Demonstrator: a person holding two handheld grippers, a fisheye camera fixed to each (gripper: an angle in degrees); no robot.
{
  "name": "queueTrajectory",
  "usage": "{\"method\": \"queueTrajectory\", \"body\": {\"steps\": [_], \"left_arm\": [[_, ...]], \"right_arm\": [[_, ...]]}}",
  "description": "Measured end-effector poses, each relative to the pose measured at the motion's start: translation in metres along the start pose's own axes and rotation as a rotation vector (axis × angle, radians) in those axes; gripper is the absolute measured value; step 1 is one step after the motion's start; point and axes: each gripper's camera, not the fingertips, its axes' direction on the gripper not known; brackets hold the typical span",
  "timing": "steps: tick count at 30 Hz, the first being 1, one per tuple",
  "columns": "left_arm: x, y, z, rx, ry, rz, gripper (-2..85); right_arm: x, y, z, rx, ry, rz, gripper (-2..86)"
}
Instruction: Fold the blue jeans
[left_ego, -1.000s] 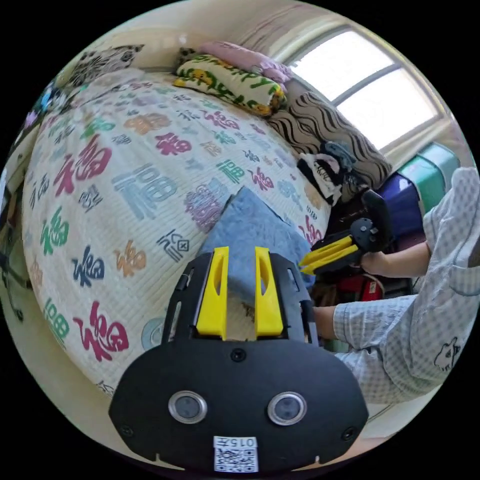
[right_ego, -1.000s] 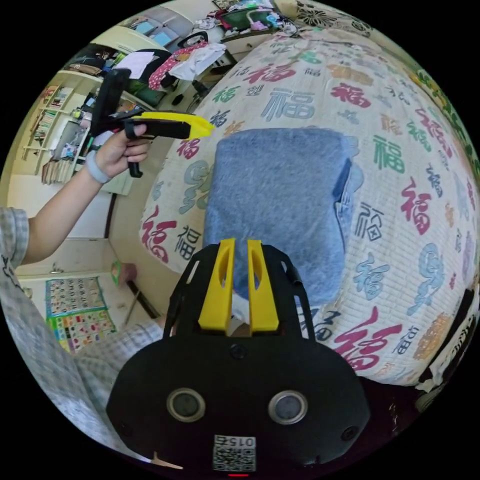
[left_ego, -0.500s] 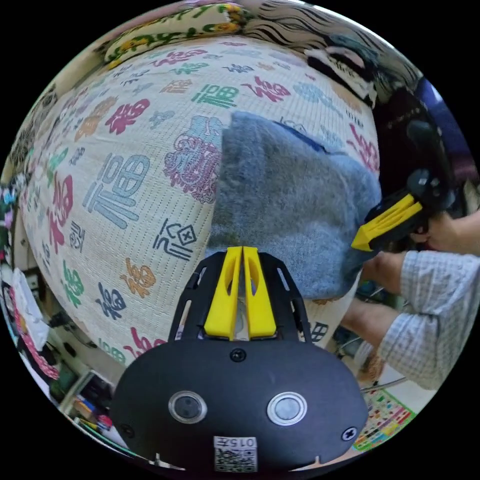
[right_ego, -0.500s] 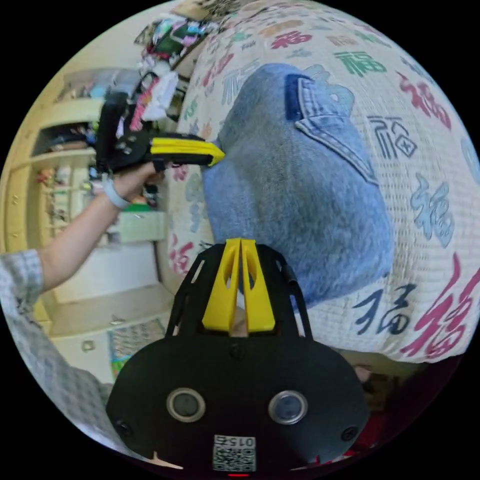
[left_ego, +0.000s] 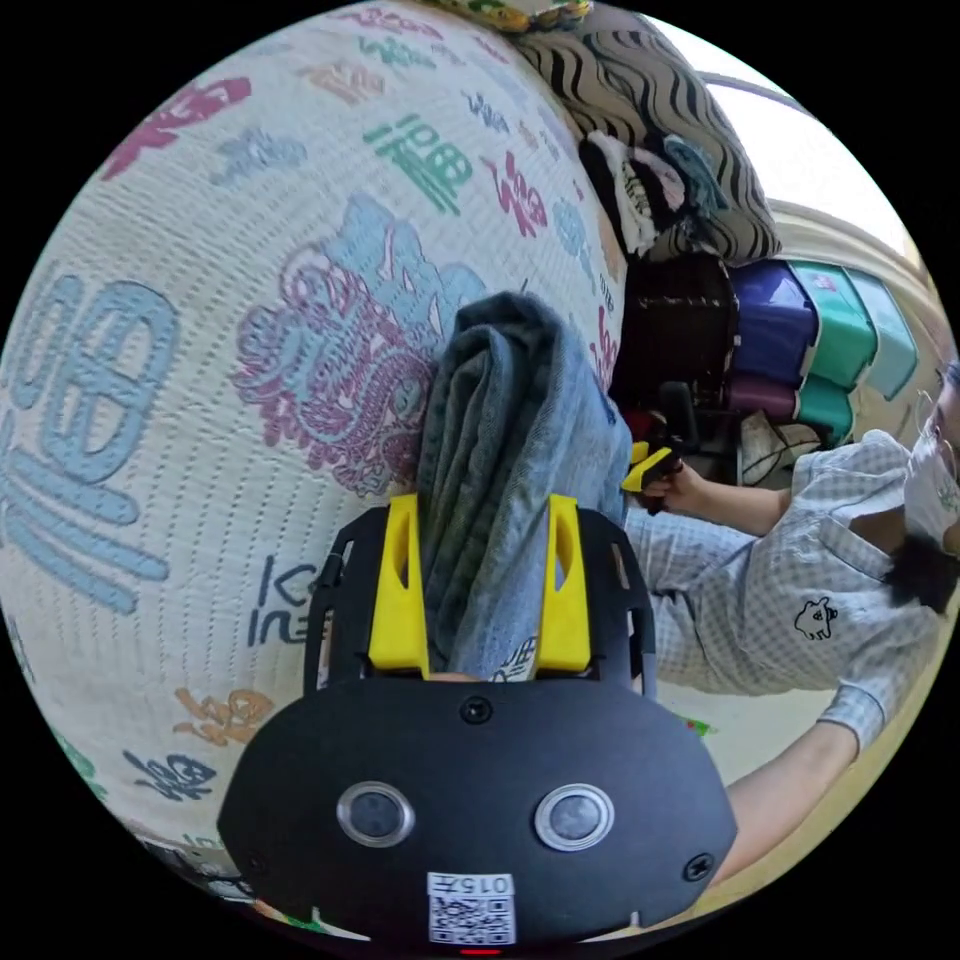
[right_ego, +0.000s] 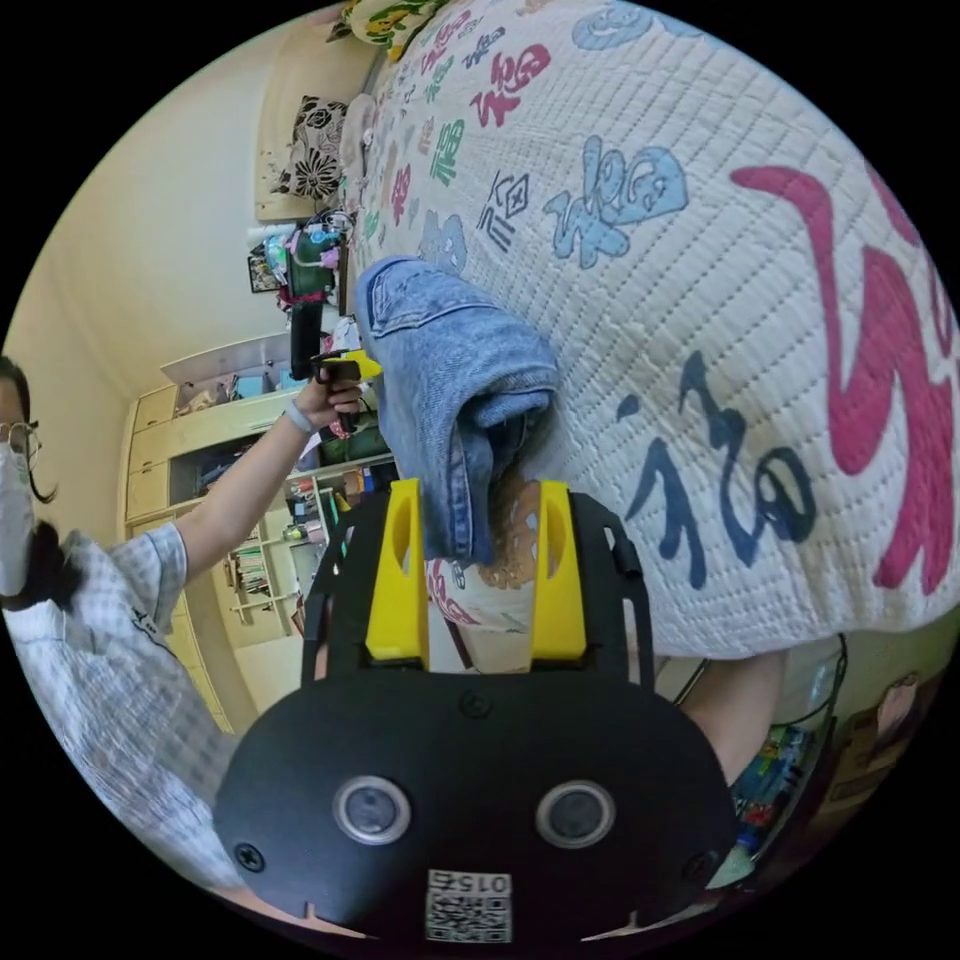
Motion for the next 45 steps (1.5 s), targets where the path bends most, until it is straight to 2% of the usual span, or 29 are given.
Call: {"method": "queueTrajectory", "body": {"steps": [4,6,11,17,19,23,31,37,45], "left_arm": [[-0.024,-0.014,0.012,-0.032,0.057,-0.01,17.0],[-0.036,-0.016,0.02,-0.009,0.111,-0.022,16.8],[-0.046,-0.014,0.041,0.077,0.094,-0.05,15.9],[-0.045,-0.006,0.075,0.19,0.059,-0.129,11.3],[-0.037,-0.001,0.092,0.2,0.12,-0.123,9.9],[-0.003,0.025,0.139,0.286,0.221,-0.078,8.9],[0.083,0.092,0.222,0.523,0.311,-0.053,8.3],[0.144,0.098,0.24,0.601,0.229,0.017,8.3],[0.22,0.018,0.264,0.571,0.044,0.125,8.0]], "right_arm": [[0.01,-0.006,0.002,0.031,-0.055,0.003,16.2],[0.011,-0.011,0.003,0.046,-0.107,-0.02,15.9],[0.013,-0.018,-0.003,0.03,-0.161,-0.007,12.8],[-0.032,0.004,-0.039,0.051,-0.053,-0.028,10.2],[-0.058,0.024,-0.065,0.05,0.04,-0.052,9.9],[-0.097,0.061,-0.11,0.003,0.123,-0.096,9.8],[-0.213,0.15,-0.201,-0.152,0.244,-0.283,9.8],[-0.288,0.195,-0.263,-0.087,0.244,-0.396,9.9],[-0.33,0.211,-0.374,0.035,0.141,-0.442,9.8]]}}
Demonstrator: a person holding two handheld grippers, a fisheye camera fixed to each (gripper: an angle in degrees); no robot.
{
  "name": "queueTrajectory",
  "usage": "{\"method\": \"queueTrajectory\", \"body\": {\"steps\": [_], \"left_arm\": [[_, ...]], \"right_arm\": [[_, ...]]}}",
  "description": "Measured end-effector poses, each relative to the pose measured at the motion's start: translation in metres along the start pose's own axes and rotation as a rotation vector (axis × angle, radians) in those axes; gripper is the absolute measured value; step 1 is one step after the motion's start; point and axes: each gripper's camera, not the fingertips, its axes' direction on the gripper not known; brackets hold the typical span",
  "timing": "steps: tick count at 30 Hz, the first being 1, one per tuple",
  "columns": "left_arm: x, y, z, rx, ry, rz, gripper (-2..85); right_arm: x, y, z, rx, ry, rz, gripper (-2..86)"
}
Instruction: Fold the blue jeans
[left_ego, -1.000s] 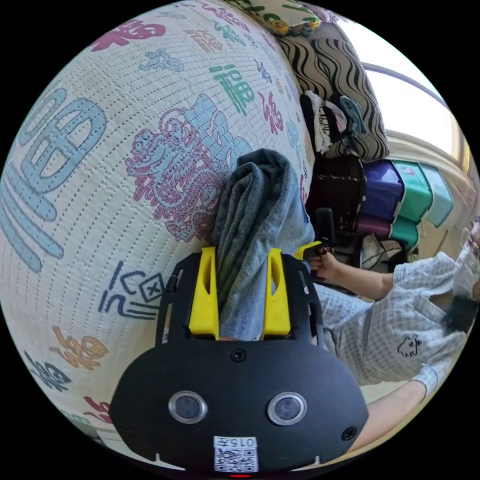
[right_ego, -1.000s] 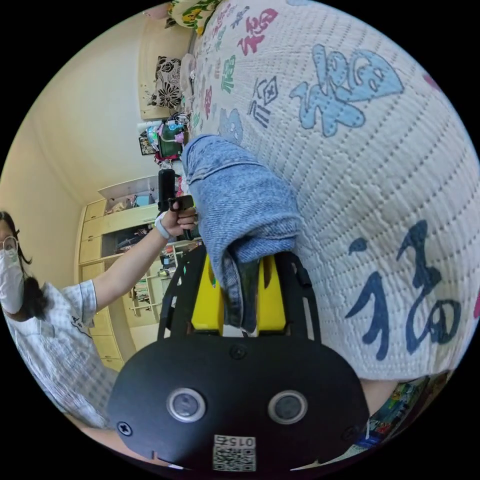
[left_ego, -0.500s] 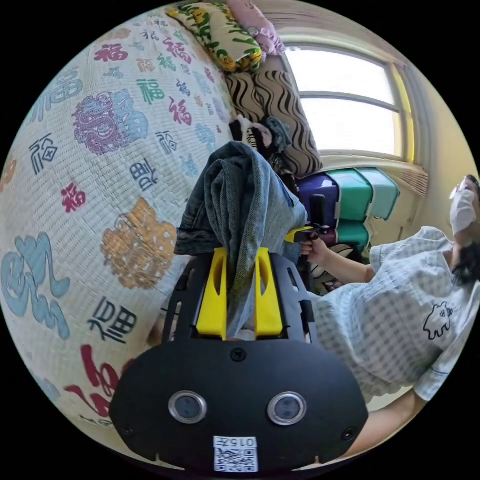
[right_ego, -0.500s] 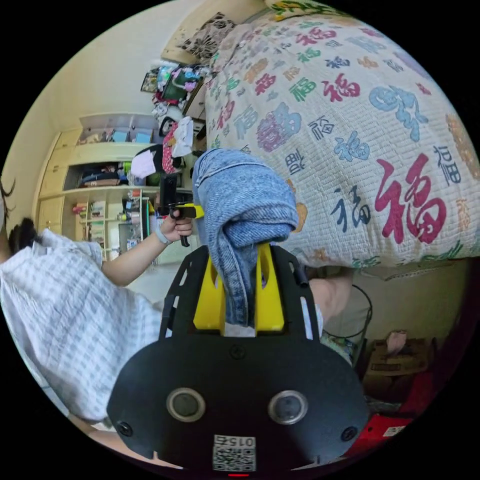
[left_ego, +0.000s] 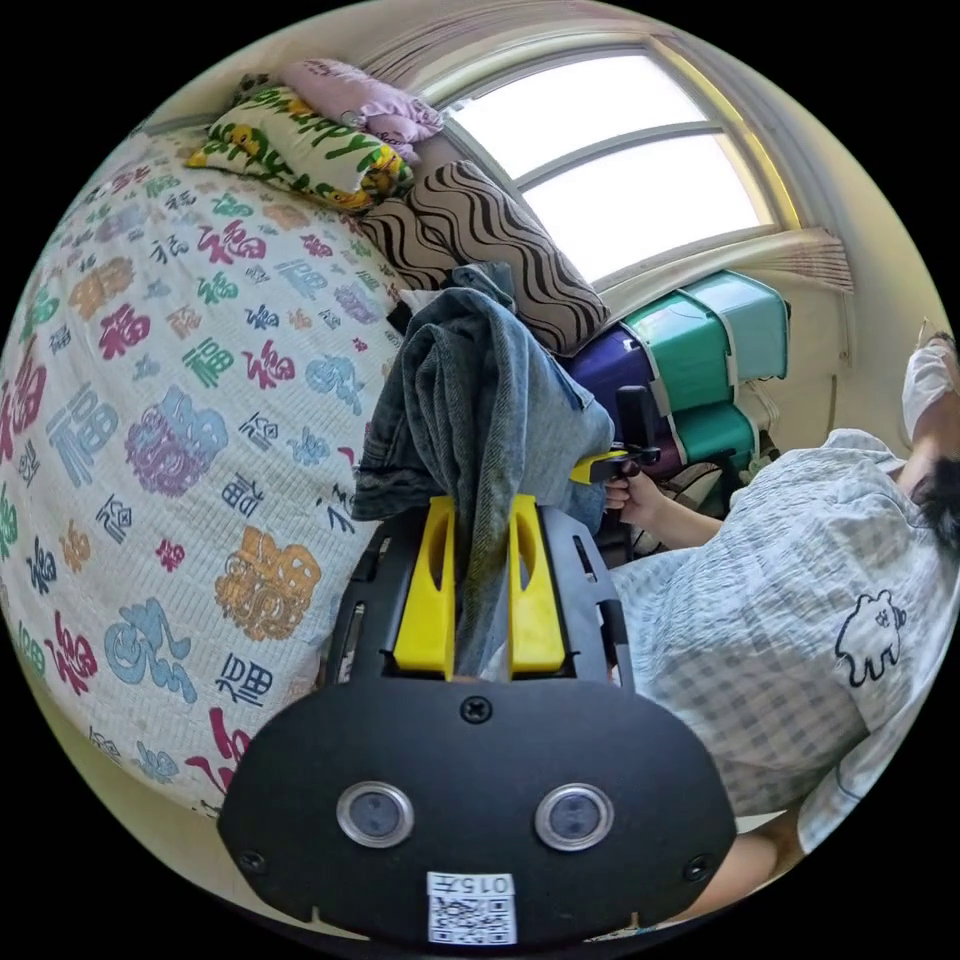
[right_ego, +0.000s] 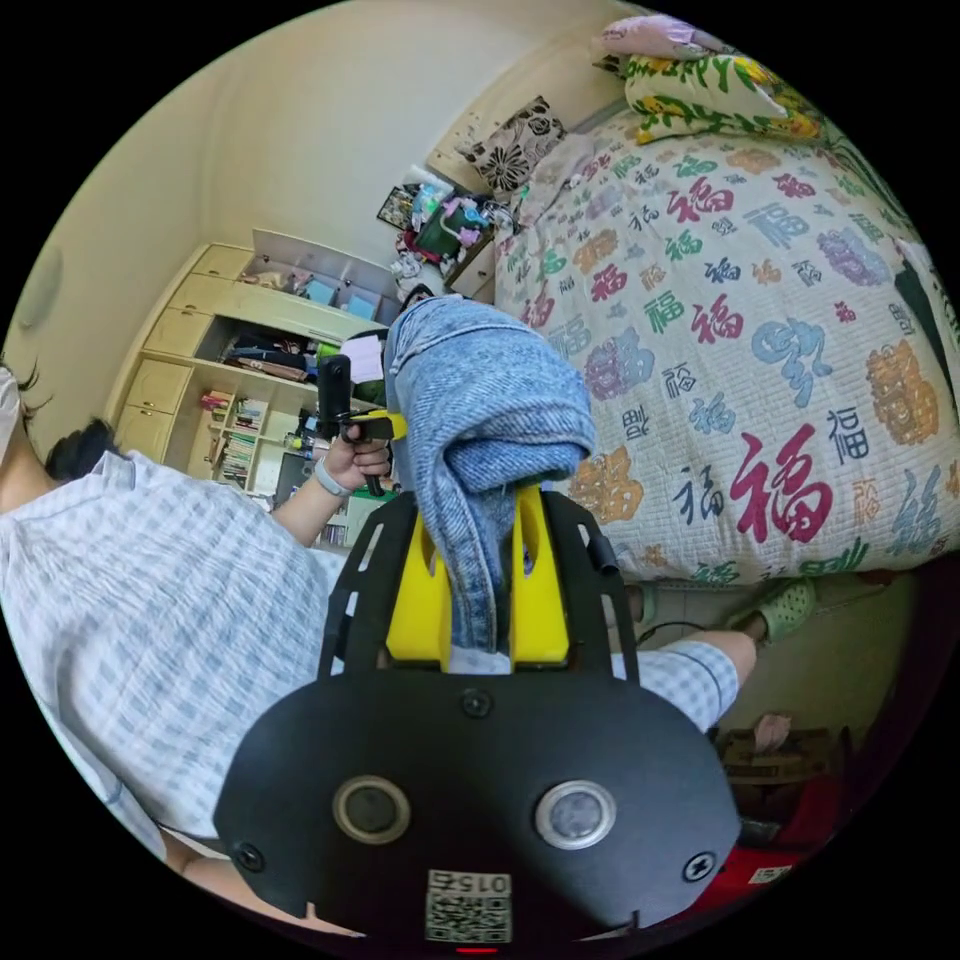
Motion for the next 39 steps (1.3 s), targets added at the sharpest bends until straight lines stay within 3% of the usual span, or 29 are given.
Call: {"method": "queueTrajectory", "body": {"steps": [11,22,27,33,39], "left_arm": [[0.064,-0.097,0.231,0.077,-0.012,0.038,7.8],[0.054,-0.264,0.404,0.215,0.098,0.181,7.4],[0.03,-0.31,0.45,0.155,0.181,0.244,7.3],[0.021,-0.31,0.477,0.028,0.178,0.205,7.2],[0.021,-0.302,0.468,0.085,0.114,0.234,7.1]], "right_arm": [[0.054,-0.006,-0.249,0.054,0.01,-0.101,9.8],[0.081,-0.11,-0.489,0.175,0.216,-0.232,10.1],[0.066,-0.111,-0.526,0.288,0.282,-0.173,10.1],[0.049,-0.097,-0.544,0.34,0.21,-0.02,10.1],[0.006,-0.121,-0.568,0.327,0.192,-0.048,10.2]]}}
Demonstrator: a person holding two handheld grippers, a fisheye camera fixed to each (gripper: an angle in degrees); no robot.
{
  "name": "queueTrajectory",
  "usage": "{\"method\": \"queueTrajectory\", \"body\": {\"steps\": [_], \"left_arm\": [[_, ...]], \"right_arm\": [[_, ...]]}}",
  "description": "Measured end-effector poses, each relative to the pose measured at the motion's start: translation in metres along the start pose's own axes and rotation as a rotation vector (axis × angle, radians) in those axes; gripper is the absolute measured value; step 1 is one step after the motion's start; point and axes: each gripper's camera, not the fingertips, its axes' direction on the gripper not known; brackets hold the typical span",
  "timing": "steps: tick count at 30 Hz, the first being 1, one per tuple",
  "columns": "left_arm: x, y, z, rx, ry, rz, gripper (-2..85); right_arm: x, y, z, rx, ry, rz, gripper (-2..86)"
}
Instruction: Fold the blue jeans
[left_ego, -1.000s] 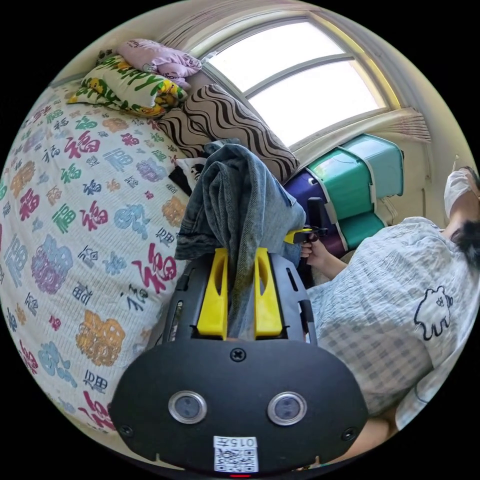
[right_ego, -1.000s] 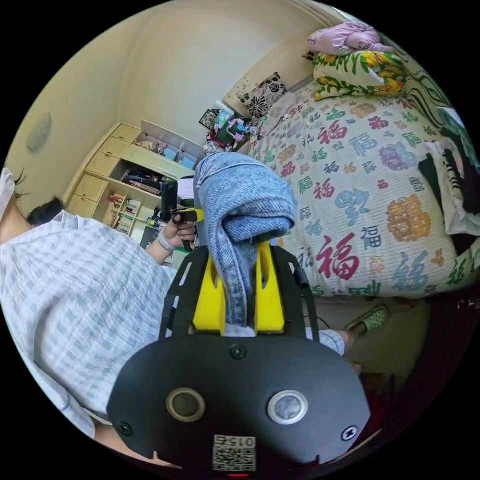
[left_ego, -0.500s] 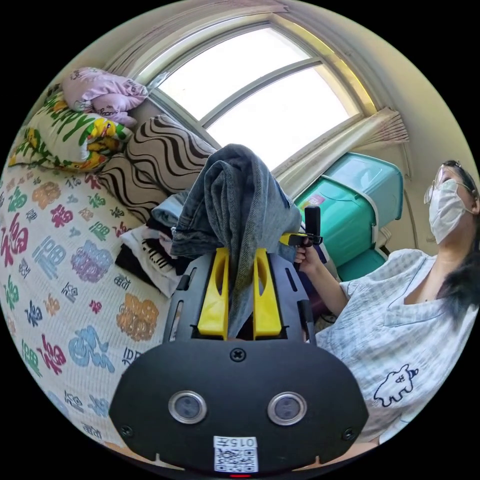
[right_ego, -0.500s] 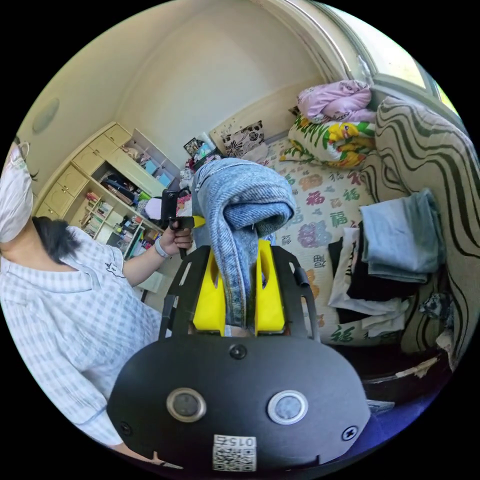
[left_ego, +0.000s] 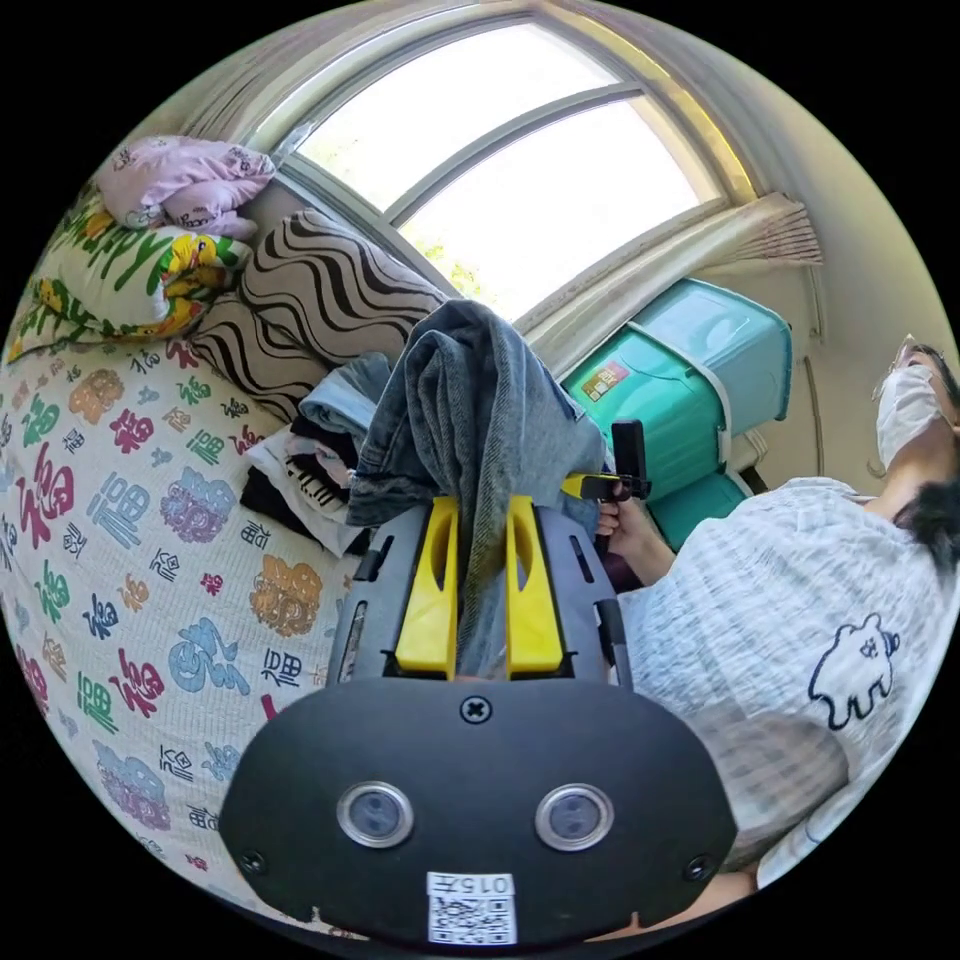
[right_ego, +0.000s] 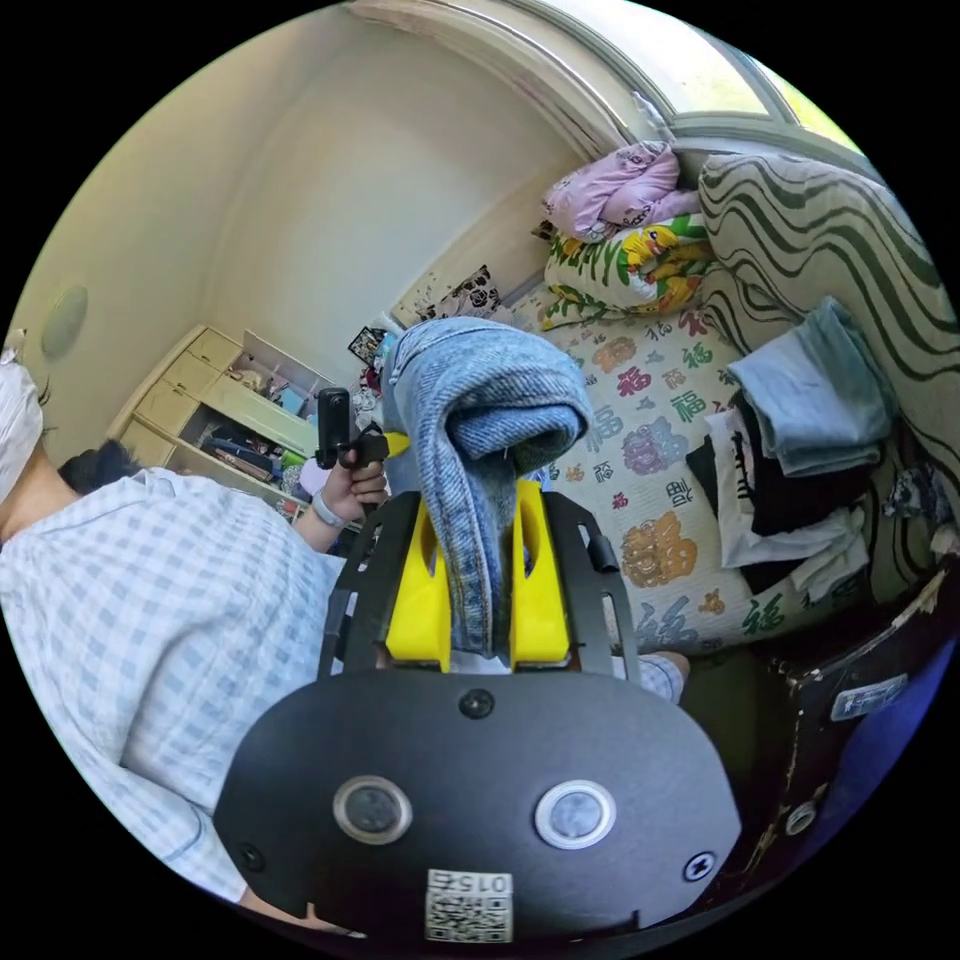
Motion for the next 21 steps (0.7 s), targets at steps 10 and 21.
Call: {"method": "queueTrajectory", "body": {"steps": [10,21], "left_arm": [[-0.032,-0.022,-0.002,0.132,-0.031,0.1,7.1],[-0.128,-0.067,0.087,0.256,0.04,-0.09,7.2]], "right_arm": [[-0.031,-0.081,-0.04,0.065,0.045,-0.202,10.2],[0.052,-0.214,-0.092,-0.192,0.058,-0.274,10.5]]}}
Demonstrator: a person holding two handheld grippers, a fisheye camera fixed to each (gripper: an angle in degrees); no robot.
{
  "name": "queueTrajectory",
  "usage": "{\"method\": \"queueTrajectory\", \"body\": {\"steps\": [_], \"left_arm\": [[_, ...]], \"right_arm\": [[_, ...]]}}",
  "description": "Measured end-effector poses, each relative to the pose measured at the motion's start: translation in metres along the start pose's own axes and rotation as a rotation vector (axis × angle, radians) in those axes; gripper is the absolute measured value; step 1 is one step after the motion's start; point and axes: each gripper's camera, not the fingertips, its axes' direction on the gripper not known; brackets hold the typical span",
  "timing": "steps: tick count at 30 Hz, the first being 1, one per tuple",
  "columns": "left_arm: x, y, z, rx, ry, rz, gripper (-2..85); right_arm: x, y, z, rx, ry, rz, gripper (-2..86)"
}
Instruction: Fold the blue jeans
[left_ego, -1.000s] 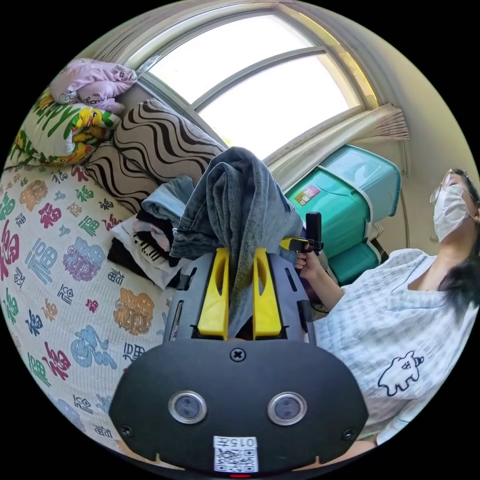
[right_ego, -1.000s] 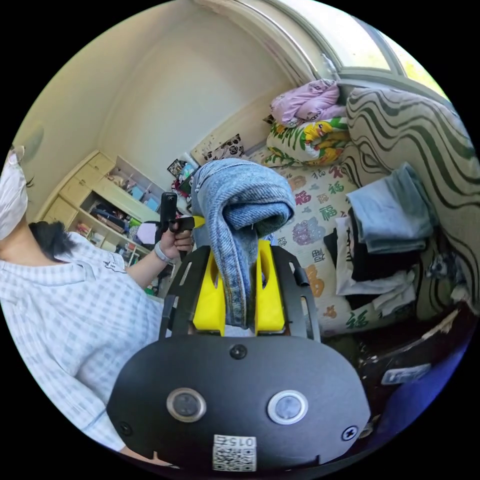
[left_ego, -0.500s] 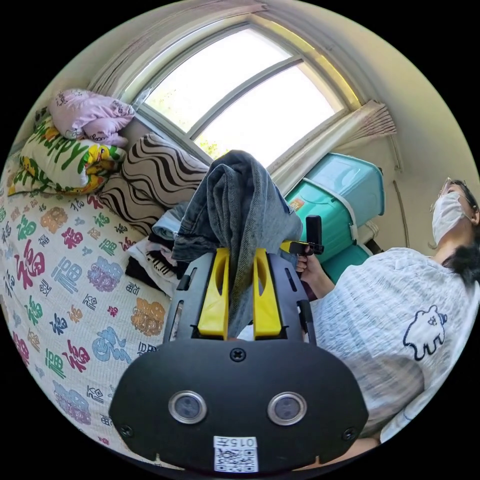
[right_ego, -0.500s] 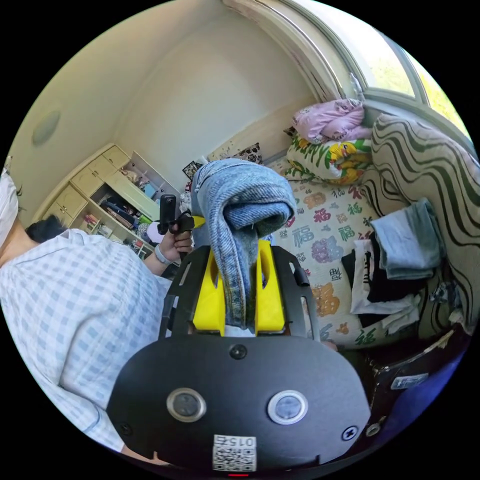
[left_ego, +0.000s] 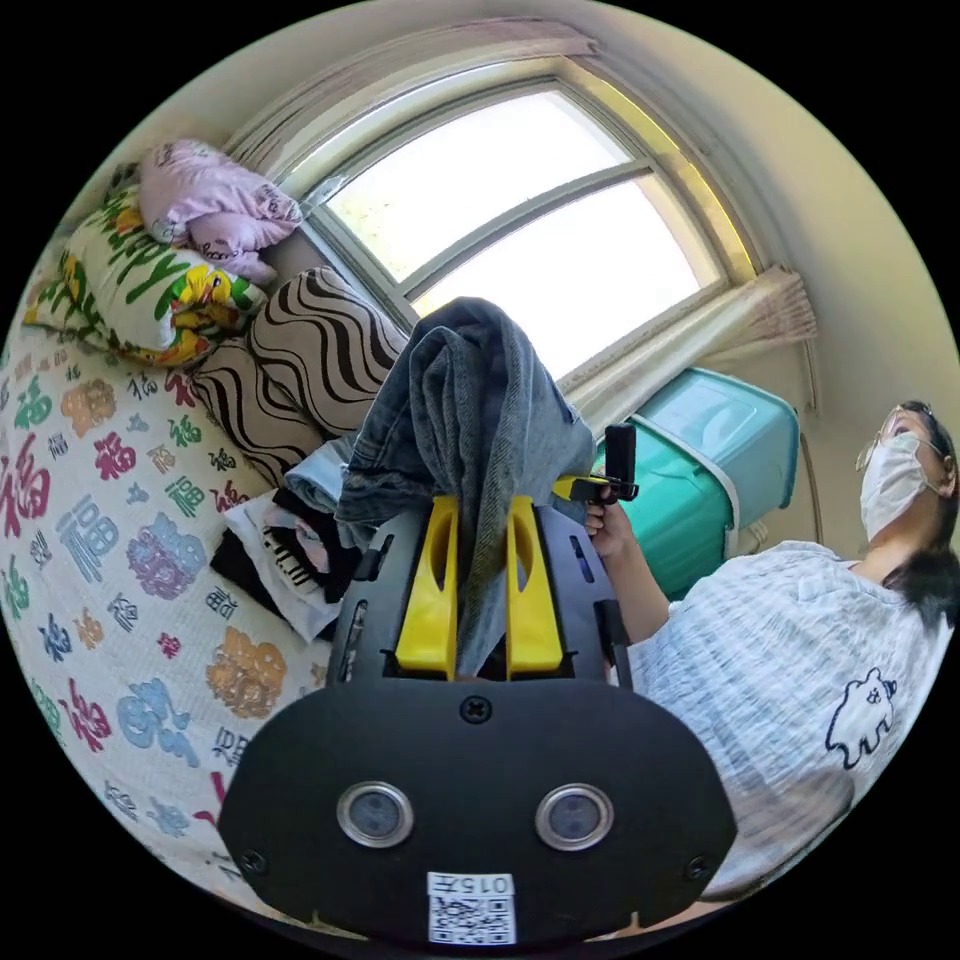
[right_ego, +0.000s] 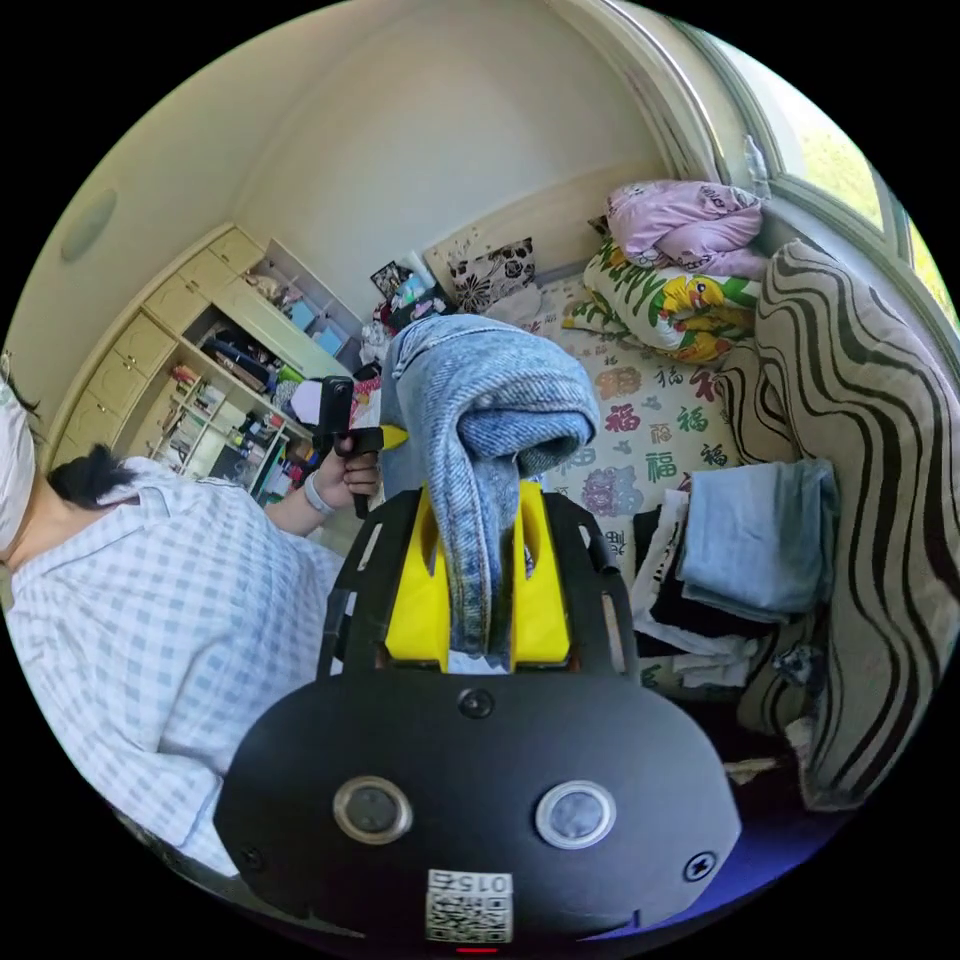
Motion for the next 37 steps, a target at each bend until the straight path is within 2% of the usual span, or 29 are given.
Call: {"method": "queueTrajectory", "body": {"steps": [4,9,15,19,23,25,28,30,34,35,37], "left_arm": [[-0.039,-0.018,0.047,0.044,0.031,-0.084,7.1],[-0.105,-0.069,0.119,0.057,0.023,-0.172,7.1],[-0.178,-0.127,0.149,0.143,-0.008,-0.255,7.2],[-0.244,-0.153,0.161,0.245,-0.028,-0.425,7.6],[-0.34,-0.151,0.189,0.205,-0.188,-0.726,7.5],[-0.373,-0.139,0.197,0.186,-0.246,-0.852,7.9],[-0.4,-0.119,0.191,0.225,-0.331,-0.964,9.3],[-0.411,-0.108,0.185,0.152,-0.295,-0.958,9.9],[-0.403,-0.086,0.16,0.258,-0.066,-0.962,7.1],[-0.395,-0.08,0.153,0.304,0.056,-0.914,9.0],[-0.379,-0.072,0.149,0.283,0.085,-0.907,10.2]], "right_arm": [[0.077,-0.042,-0.026,-0.115,-0.03,-0.056,10.6],[0.176,-0.085,-0.044,-0.166,-0.024,0.001,10.5],[0.267,-0.157,-0.042,-0.224,-0.04,-0.005,11.3],[0.342,-0.202,-0.017,-0.211,0.048,0.208,12.0],[0.38,-0.177,0.005,-0.125,0.09,0.355,11.4],[0.393,-0.134,0.029,-0.116,-0.047,0.387,9.7],[0.398,-0.073,0.05,-0.083,-0.076,0.469,9.0],[0.392,-0.048,0.058,-0.078,-0.055,0.488,9.2],[0.358,-0.039,0.072,-0.115,0.041,0.364,10.1],[0.354,-0.042,0.073,-0.12,0.058,0.335,10.2],[0.346,-0.053,0.079,-0.145,0.034,0.232,10.7]]}}
